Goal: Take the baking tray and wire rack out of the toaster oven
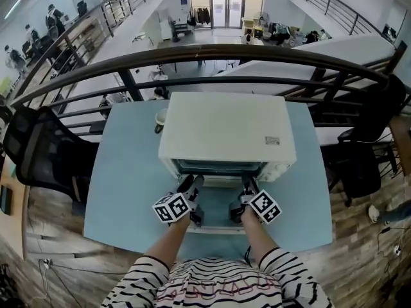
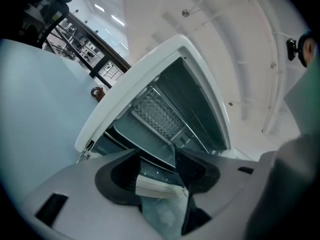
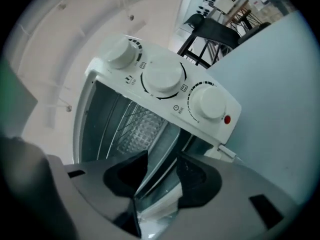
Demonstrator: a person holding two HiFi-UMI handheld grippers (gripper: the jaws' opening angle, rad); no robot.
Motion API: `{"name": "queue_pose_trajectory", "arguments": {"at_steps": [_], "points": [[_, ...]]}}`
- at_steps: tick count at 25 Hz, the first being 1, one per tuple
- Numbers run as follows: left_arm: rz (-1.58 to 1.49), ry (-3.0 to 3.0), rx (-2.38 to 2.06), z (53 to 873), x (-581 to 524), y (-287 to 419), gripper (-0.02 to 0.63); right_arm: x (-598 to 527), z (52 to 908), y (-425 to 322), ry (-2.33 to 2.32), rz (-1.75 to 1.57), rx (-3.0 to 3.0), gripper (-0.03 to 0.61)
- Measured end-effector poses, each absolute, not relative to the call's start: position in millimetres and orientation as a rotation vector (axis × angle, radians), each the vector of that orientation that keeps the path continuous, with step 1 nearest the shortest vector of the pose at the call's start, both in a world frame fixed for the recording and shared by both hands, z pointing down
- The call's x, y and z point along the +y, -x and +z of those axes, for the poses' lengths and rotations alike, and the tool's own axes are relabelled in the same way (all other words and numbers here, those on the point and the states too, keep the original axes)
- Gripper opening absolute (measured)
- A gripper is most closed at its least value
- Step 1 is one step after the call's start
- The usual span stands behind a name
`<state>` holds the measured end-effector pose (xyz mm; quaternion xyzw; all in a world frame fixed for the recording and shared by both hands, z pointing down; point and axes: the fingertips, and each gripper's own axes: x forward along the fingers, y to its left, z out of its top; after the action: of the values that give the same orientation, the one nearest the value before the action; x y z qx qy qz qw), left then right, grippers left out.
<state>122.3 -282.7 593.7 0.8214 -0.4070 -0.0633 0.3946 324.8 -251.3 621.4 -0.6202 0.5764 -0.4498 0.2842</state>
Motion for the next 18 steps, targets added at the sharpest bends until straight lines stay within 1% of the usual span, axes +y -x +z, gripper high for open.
{"name": "queue_pose_trajectory", "arguments": {"at_steps": [7,13,15,17,18], "points": [[-0.244,-1.920,-1.046,613.0,-310.8,-125.4,0.196,-277.3,633.1,-335.9,1.589,-1.239,1.434,0.189],[-0.375,-1.775,-1.056,621.0,-337.0,-119.5,0.196,-299.8,637.7,-340.0,1.519,-1.262,1.360,0.187],[-0.409,-1.735,-1.055,623.7,-342.7,-117.1,0.196,-305.0,640.4,-336.9,1.505,-1.279,1.359,0.172],[-0.432,-1.697,-1.050,626.2,-347.4,-115.2,0.196,-308.0,642.2,-333.2,1.493,-1.296,1.358,0.113],[-0.444,-1.677,-1.049,627.4,-349.3,-114.6,0.196,-308.2,642.6,-332.5,1.483,-1.305,1.352,0.112]]}}
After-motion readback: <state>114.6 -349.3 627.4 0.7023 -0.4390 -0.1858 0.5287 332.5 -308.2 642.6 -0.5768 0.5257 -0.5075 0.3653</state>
